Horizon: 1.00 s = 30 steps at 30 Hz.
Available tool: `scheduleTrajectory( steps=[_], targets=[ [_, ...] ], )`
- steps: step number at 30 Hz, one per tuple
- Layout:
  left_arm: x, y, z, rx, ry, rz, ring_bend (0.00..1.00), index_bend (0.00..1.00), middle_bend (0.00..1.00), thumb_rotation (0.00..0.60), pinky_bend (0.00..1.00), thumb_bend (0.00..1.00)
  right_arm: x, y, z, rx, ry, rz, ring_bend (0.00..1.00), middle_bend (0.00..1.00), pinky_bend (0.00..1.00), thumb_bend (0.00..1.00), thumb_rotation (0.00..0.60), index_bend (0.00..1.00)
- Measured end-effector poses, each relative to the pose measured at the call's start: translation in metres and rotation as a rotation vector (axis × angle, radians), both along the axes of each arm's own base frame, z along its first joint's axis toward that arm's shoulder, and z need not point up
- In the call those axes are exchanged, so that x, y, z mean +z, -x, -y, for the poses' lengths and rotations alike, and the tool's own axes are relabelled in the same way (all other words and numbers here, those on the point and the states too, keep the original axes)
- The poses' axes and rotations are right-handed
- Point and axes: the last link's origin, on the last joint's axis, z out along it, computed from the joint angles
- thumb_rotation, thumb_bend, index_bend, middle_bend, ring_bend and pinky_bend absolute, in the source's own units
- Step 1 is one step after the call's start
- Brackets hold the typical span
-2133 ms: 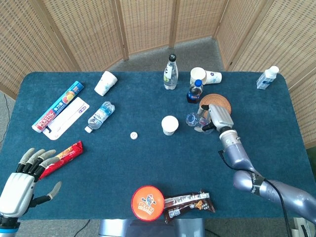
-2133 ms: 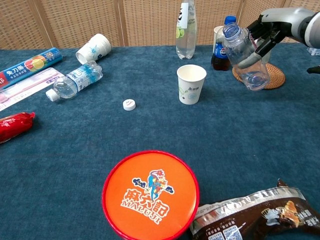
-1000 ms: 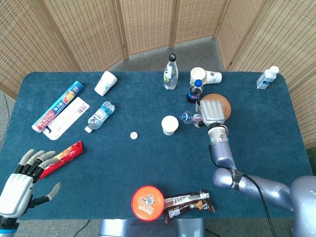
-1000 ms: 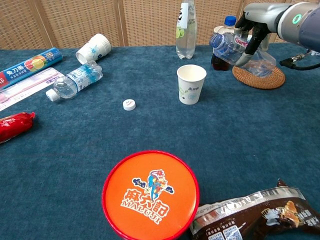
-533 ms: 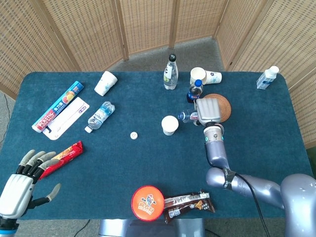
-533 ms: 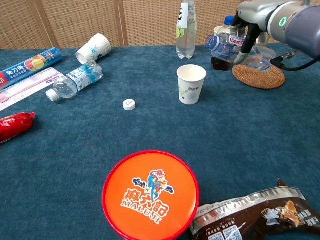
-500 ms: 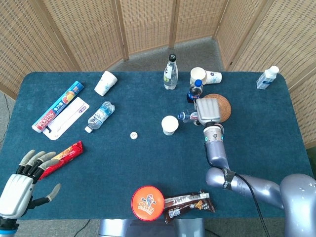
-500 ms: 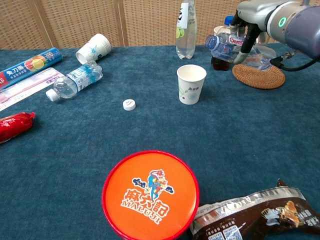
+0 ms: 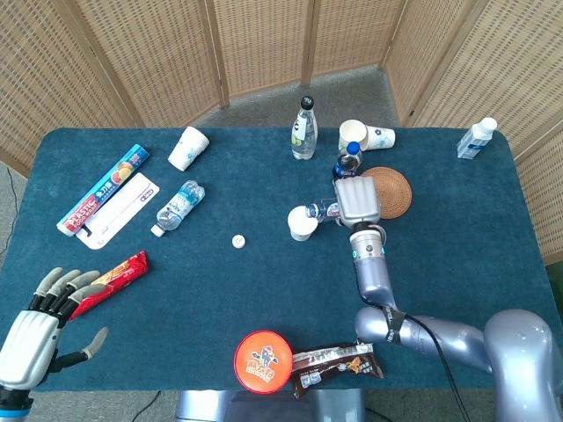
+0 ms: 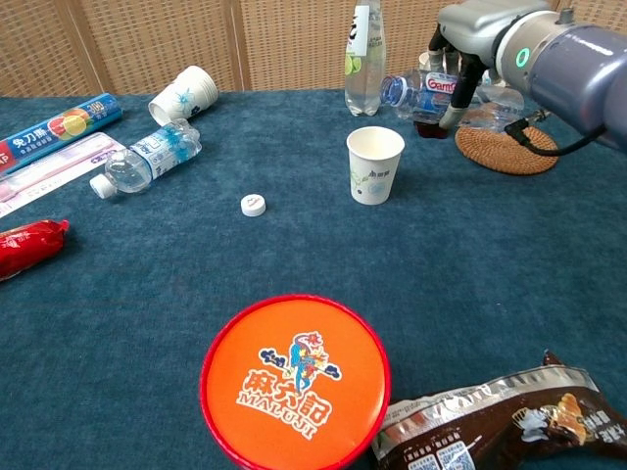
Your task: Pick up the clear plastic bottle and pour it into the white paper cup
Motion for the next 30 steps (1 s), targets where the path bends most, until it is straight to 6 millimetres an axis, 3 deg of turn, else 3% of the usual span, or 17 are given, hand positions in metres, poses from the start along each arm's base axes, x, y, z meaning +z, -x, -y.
scheduleTrajectory(
  steps=[30],
  targets=[
    [0.002, 0.010, 0.003, 0.012, -0.005, 0.013, 0.14, 0.23, 0.20, 0.492, 0.05, 0.38, -0.018, -0.003, 0.001, 0.062, 0.087, -0.244, 0.65, 0.63, 0.56, 0.15, 0.600, 0.64]
  ],
)
